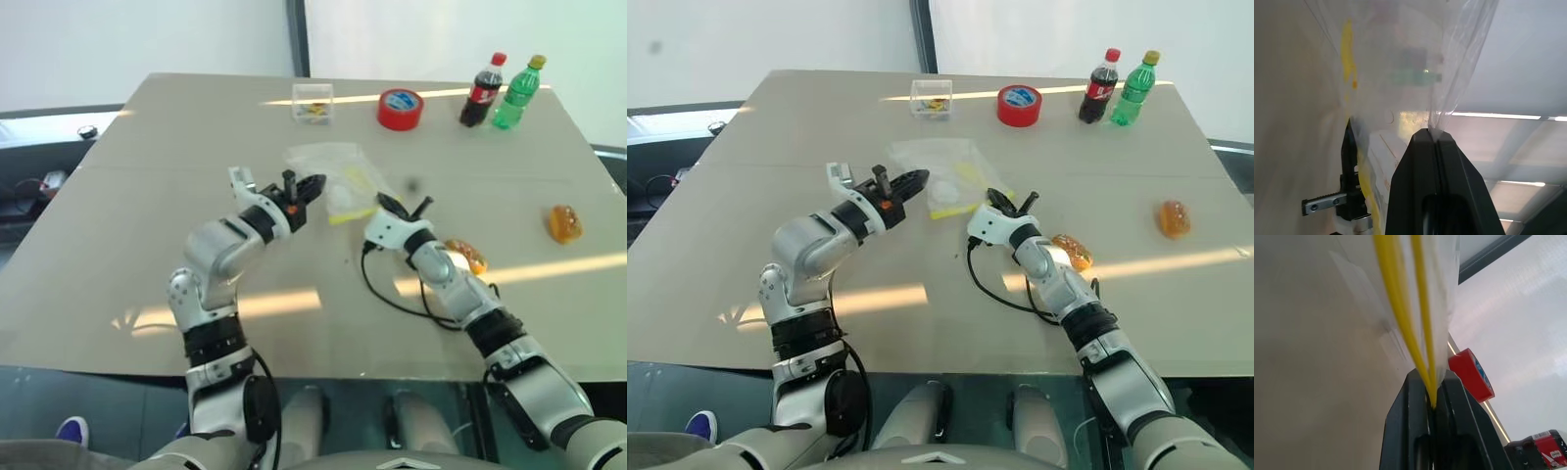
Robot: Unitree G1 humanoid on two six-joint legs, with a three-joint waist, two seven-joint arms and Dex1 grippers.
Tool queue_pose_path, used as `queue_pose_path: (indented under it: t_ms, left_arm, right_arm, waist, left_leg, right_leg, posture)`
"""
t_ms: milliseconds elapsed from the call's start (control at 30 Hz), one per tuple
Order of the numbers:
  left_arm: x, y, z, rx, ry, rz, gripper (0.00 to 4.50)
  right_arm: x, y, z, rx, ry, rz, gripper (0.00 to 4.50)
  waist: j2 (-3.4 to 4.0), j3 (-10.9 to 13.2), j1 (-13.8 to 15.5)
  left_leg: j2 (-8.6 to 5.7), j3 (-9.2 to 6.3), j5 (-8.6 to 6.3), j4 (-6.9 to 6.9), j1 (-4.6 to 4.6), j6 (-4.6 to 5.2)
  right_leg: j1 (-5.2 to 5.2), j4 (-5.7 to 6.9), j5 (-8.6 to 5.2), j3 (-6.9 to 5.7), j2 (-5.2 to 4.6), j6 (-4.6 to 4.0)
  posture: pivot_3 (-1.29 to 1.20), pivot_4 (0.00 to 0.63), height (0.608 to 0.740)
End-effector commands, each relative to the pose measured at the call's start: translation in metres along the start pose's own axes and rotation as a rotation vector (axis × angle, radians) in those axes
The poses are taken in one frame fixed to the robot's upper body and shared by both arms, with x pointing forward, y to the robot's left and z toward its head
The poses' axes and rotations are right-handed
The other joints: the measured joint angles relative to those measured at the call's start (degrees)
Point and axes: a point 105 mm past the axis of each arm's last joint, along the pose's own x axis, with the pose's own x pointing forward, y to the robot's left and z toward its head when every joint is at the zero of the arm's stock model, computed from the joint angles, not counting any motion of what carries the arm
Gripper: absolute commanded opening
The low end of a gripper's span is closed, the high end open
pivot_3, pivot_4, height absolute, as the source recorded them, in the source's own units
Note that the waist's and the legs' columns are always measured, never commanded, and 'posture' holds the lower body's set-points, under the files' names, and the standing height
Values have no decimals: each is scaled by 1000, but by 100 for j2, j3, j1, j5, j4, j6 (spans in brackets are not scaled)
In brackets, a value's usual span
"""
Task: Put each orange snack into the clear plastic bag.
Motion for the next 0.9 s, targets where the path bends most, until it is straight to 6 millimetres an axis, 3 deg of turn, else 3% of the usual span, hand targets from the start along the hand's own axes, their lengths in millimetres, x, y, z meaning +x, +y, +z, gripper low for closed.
queue_pose_path:
  t_ms: [33,133,167,333,433,533,700,900]
  left_arm:
    - [-10,-8,3,114,23,-42,0]
    - [-20,0,7,268,48,7,749]
    - [-23,3,8,327,57,22,1242]
    - [-34,-14,9,980,69,37,3495]
    - [-30,-40,8,1487,-21,1,3495]
    - [-25,-49,-13,1799,18,-87,3495]
    - [-14,-56,-33,2033,29,-105,3495]
    - [-3,-58,-32,2279,7,-45,3495]
  right_arm:
    - [5,-39,3,-8,-28,-89,22]
    - [11,-60,4,-21,-36,-101,0]
    - [12,-67,4,-23,-36,-106,0]
    - [20,-94,1,-64,-16,-106,0]
    - [26,-106,-2,-89,11,-81,0]
    - [33,-111,-2,-105,38,-45,0]
    - [42,-107,3,-103,54,-19,0]
    - [45,-91,12,-94,41,22,0]
  waist:
    - [5,3,-32]
    - [7,4,-43]
    - [7,5,-43]
    - [13,24,-58]
    - [19,31,-43]
    - [21,35,-40]
    - [21,36,-52]
    - [21,37,-167]
  left_leg:
    - [1,1,0,0,0,0]
    - [6,6,0,-3,0,0]
    - [7,7,0,-7,1,0]
    - [7,21,0,-22,-4,0]
    - [7,29,0,-31,-5,0]
    - [10,39,0,-46,-5,-1]
    - [18,58,0,-64,-37,-1]
    - [19,67,1,-39,-118,0]
  right_leg:
    - [-1,1,0,2,1,0]
    - [-6,3,0,8,6,0]
    - [-9,4,0,10,7,-1]
    - [-23,2,0,21,13,-2]
    - [-26,-5,0,28,13,-2]
    - [-38,-9,0,42,12,-3]
    - [-88,-5,0,62,13,-3]
    - [-171,28,1,70,14,-2]
  posture:
    - [0,150,740]
    - [0,150,740]
    - [0,150,740]
    - [0,150,740]
    - [0,150,740]
    - [0,150,740]
    - [0,150,740]
    - [0,150,740]
